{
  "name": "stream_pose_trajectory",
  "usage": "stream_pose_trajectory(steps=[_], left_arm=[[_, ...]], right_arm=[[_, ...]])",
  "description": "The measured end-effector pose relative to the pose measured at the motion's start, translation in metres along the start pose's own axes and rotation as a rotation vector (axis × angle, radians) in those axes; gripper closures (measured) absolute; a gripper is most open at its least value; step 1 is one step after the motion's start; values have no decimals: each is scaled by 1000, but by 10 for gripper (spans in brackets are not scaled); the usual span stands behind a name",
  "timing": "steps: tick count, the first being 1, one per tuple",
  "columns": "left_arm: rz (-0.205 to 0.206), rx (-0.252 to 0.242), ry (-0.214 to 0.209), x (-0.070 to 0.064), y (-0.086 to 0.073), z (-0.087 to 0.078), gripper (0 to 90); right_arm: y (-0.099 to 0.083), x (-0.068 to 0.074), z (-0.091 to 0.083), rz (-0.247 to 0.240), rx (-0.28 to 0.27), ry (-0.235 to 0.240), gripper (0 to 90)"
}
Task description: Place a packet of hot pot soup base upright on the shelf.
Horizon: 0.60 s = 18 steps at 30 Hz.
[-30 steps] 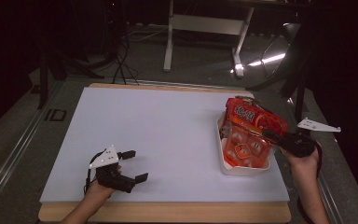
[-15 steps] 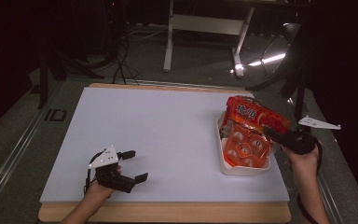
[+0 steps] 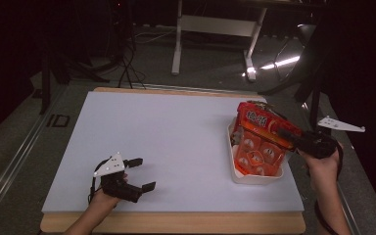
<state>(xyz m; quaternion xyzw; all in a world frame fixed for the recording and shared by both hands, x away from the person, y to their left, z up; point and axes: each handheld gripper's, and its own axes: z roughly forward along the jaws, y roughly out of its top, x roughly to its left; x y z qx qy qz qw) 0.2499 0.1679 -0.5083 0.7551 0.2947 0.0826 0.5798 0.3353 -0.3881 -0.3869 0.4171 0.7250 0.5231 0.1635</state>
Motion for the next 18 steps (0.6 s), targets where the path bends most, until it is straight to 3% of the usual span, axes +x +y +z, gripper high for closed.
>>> stream_pose_trajectory(steps=[10,18], left_arm=[[-5,-4,4,0,1,0,18],[-3,-2,4,-1,1,0,18]], right_arm=[[31,11,-13,-42,-55,-31,585],[58,33,-18,-103,-83,-35,508]])
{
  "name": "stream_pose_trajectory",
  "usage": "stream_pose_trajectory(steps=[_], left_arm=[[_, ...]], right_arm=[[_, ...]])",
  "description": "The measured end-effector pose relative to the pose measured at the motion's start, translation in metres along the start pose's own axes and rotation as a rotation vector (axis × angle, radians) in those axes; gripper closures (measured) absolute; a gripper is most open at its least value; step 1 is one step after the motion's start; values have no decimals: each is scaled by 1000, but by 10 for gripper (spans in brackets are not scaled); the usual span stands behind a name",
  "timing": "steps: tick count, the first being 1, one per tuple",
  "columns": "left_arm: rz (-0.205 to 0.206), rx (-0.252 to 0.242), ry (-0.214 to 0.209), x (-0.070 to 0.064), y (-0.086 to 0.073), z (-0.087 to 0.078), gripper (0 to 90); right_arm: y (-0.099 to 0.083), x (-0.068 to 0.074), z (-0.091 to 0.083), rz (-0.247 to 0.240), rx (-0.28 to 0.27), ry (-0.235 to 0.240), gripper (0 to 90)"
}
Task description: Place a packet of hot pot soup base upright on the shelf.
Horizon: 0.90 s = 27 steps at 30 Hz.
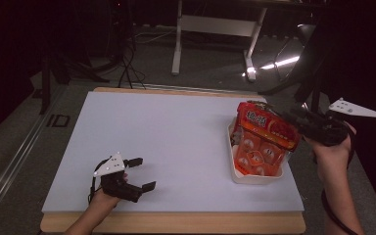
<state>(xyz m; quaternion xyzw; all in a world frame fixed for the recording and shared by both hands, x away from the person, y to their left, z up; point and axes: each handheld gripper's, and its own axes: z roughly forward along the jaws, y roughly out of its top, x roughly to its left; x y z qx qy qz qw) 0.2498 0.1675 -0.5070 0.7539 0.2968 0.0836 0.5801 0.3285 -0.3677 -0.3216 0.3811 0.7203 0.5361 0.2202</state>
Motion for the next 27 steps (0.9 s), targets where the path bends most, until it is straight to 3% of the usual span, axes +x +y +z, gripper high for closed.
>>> stream_pose_trajectory(steps=[5,6,13,14,20,27], left_arm=[[-4,-2,2,0,0,0,18],[-4,-1,3,0,0,0,18],[-5,-3,0,0,-1,-1,18],[-5,-4,-2,0,-1,-1,18],[1,0,-5,0,-1,-1,18],[0,-4,-7,0,-1,-1,18]], right_arm=[[10,12,2,-15,-11,20,471],[13,19,4,-25,-12,32,442],[15,34,12,-37,-12,68,360],[12,42,17,-23,-16,91,293],[1,54,28,-10,-25,136,159],[-12,68,37,-9,-2,218,129]])
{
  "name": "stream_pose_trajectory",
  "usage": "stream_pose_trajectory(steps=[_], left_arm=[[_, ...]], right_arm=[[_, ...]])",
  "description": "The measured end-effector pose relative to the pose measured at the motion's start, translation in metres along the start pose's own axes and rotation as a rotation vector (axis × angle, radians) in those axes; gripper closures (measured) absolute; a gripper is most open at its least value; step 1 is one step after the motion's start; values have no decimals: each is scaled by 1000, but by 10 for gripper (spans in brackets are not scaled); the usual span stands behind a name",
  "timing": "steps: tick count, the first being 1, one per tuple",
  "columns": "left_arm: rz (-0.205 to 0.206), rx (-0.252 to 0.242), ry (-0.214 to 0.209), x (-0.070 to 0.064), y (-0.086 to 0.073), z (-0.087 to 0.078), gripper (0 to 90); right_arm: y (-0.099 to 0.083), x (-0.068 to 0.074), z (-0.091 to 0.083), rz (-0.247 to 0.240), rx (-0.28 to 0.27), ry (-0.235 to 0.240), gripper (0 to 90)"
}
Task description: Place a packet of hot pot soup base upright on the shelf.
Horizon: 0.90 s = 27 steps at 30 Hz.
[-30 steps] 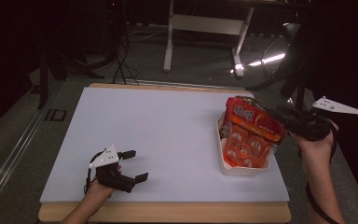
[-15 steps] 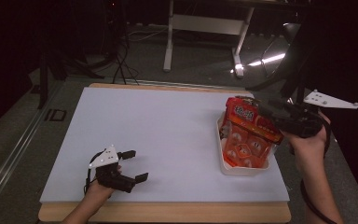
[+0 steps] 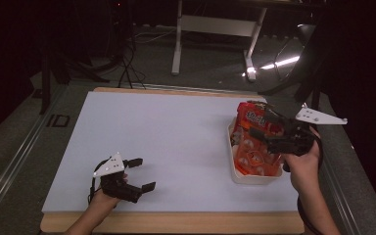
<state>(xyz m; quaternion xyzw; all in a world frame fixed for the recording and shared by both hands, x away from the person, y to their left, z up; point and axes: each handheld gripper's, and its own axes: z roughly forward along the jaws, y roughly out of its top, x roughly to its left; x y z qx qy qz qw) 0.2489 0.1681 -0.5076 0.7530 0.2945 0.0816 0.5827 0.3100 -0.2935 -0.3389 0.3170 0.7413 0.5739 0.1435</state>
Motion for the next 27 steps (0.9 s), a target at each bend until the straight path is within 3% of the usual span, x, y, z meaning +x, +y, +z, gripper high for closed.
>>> stream_pose_trajectory(steps=[6,12,20,27], left_arm=[[4,-6,-1,0,1,0,18],[12,-18,-2,-2,1,-2,18],[13,-20,-2,-2,1,-2,18],[22,-24,-2,-3,1,-3,18]], right_arm=[[-14,12,12,-40,37,20,137],[-32,24,25,-50,49,57,137],[-57,32,43,-43,89,77,136],[-78,37,52,-24,87,82,135]])
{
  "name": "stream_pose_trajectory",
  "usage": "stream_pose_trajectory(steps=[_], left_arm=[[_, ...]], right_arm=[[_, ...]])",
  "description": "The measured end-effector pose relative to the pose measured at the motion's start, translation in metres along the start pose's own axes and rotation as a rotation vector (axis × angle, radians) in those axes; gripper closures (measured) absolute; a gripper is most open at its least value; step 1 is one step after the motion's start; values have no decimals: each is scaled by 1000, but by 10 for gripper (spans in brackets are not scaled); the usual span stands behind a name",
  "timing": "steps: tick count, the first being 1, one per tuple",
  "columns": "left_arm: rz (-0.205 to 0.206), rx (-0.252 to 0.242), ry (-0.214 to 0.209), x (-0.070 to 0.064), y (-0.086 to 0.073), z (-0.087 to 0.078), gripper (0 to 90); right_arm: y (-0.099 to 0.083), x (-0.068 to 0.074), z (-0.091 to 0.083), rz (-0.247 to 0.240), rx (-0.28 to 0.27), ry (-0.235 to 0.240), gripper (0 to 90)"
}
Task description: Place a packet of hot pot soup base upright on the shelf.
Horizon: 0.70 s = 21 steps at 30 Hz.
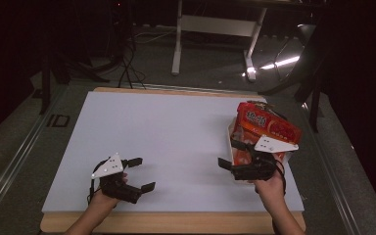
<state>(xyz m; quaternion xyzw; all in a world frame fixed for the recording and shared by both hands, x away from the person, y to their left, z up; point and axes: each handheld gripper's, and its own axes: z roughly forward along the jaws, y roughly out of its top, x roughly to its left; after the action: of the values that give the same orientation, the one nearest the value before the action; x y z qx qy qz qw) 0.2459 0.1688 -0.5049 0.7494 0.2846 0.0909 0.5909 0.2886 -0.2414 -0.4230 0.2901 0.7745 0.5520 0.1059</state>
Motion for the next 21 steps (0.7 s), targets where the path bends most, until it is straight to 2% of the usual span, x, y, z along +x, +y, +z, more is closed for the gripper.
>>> stream_pose_trajectory(steps=[5,10,16,21], left_arm=[[10,-3,2,-1,0,-1,18],[5,-2,-1,-1,-1,-1,18],[3,0,1,1,-3,-2,18],[-3,-2,3,2,-4,-3,18]], right_arm=[[-15,6,6,-14,44,-13,136],[-26,10,4,-30,79,-25,136],[-38,8,-3,1,74,-44,136],[-41,8,-8,-14,53,-64,137]])
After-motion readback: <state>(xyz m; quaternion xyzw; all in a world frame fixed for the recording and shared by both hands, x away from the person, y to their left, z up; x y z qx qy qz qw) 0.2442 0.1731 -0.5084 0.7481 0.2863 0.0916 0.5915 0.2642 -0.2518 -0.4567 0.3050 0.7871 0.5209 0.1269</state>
